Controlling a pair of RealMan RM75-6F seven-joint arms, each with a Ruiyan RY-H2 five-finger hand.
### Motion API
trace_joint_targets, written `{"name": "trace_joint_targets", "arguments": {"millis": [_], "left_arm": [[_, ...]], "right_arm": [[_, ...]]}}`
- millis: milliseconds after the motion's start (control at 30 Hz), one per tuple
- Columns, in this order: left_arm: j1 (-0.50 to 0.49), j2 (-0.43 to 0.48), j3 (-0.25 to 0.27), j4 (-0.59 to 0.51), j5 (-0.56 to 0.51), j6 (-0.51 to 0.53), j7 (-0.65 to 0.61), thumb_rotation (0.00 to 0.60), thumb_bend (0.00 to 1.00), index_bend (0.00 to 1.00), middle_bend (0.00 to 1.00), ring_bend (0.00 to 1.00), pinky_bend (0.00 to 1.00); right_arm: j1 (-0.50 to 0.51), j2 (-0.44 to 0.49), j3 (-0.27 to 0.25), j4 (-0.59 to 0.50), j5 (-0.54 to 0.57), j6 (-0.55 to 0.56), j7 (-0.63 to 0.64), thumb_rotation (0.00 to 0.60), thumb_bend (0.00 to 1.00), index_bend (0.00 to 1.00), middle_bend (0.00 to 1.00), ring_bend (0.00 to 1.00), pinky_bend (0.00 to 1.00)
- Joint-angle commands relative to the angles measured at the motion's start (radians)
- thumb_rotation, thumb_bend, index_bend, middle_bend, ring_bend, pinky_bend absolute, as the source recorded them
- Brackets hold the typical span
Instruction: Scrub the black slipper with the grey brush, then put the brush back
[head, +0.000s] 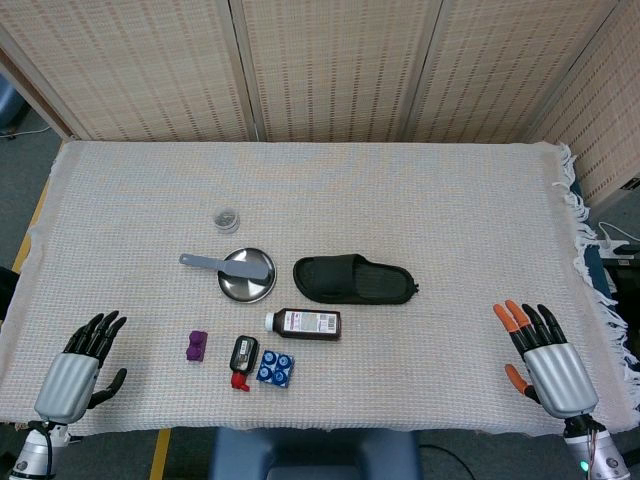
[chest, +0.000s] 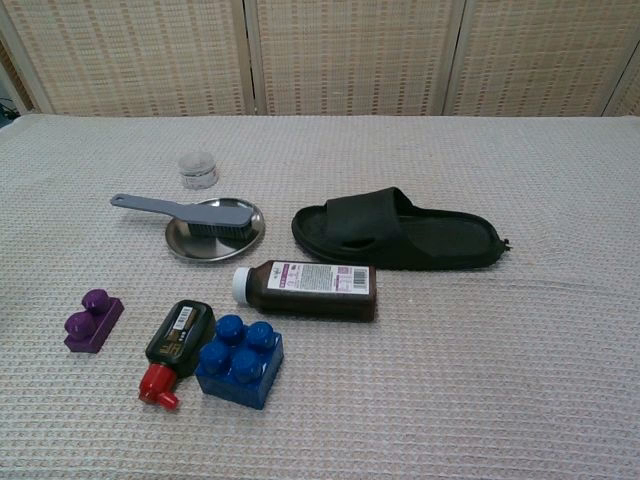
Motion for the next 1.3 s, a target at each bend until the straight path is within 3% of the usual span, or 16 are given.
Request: {"name": "trace_joint_targets", "arguments": {"millis": [33,133,233,367,433,600,867,1300], "left_arm": [[-0.004,-0.002,0.0,0.001,-0.007,-0.013,0.002,0.6,0.37,0.04,0.0,0.0,0.16],[-0.021,-0.01,-0.006,0.003,-0.012,-0.043,0.012,0.6,0.37,0.04,0.0,0.01,0.18],[-0.066,-0.029,-0.029,0.008,-0.019,-0.097,0.04,0.6,0.37,0.04,0.0,0.1,0.32],[-0.146,-0.056,-0.079,0.009,-0.033,-0.177,0.086,0.6,0.38,0.05,0.03,0.43,0.7],[-0.194,-0.076,-0.116,0.008,-0.057,-0.227,0.1,0.6,0.38,0.07,0.06,0.55,0.83],[-0.308,-0.15,-0.203,0.05,-0.109,-0.315,0.162,0.6,0.38,0.19,0.17,0.71,0.97],[-0.448,-0.259,-0.273,0.149,-0.239,-0.481,0.272,0.6,0.38,0.23,0.21,0.8,1.0],[-0.577,-0.381,-0.3,0.289,-0.368,-0.606,0.389,0.6,0.37,0.21,0.18,0.8,1.0]], "right_arm": [[0.002,0.0,0.003,0.0,0.007,-0.005,0.001,0.6,0.25,0.0,0.0,0.0,0.0],[0.002,-0.001,0.008,0.003,0.015,-0.005,0.001,0.6,0.25,0.0,0.0,0.0,0.0],[0.002,-0.004,0.014,0.007,0.019,0.0,0.003,0.6,0.25,0.0,0.0,0.0,0.0],[0.004,-0.008,0.016,0.011,0.027,-0.008,-0.001,0.6,0.25,0.0,0.0,0.0,0.0],[0.007,-0.011,0.018,0.012,0.033,-0.014,-0.006,0.6,0.25,0.0,0.0,0.0,0.0],[0.011,-0.019,0.022,0.016,0.047,-0.028,-0.019,0.6,0.25,0.0,0.0,0.0,0.0],[0.019,-0.022,0.035,0.02,0.081,-0.046,-0.022,0.6,0.25,0.0,0.0,0.0,0.0],[0.03,-0.028,0.039,0.024,0.11,-0.077,-0.033,0.6,0.25,0.0,0.0,0.0,0.0]]}}
